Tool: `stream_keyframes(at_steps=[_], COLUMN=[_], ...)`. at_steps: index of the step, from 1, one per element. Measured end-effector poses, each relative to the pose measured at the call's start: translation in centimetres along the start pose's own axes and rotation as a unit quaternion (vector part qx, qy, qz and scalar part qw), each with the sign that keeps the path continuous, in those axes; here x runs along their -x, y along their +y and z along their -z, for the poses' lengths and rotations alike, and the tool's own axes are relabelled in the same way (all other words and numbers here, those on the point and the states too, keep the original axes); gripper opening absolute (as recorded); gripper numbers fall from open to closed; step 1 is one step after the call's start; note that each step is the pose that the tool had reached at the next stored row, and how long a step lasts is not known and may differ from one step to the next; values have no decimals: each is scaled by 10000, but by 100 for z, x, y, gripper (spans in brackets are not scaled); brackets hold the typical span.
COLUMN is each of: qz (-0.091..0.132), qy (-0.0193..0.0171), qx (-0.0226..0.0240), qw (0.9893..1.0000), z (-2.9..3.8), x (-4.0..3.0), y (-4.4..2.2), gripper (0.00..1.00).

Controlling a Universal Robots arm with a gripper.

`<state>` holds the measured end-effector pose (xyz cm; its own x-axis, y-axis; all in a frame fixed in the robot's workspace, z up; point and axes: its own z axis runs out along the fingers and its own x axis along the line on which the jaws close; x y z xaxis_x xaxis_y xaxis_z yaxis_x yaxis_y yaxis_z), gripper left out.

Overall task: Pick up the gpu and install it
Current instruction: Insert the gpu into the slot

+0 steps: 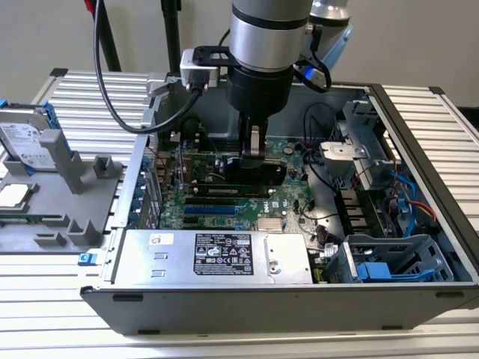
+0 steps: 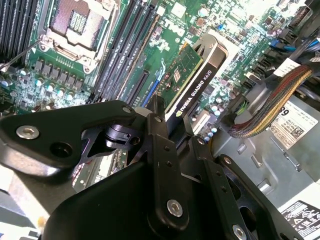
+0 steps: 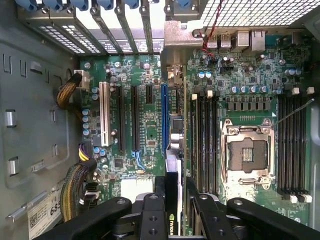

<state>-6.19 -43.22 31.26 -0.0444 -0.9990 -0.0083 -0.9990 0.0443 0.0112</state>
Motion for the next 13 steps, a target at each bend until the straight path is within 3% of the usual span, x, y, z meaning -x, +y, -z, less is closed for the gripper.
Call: stream_keyframes(at_steps=[13], qz=[0], qy=[8], qx=[0], qw=[10000], z=[-43], x=[0], y=[-1], gripper=[0])
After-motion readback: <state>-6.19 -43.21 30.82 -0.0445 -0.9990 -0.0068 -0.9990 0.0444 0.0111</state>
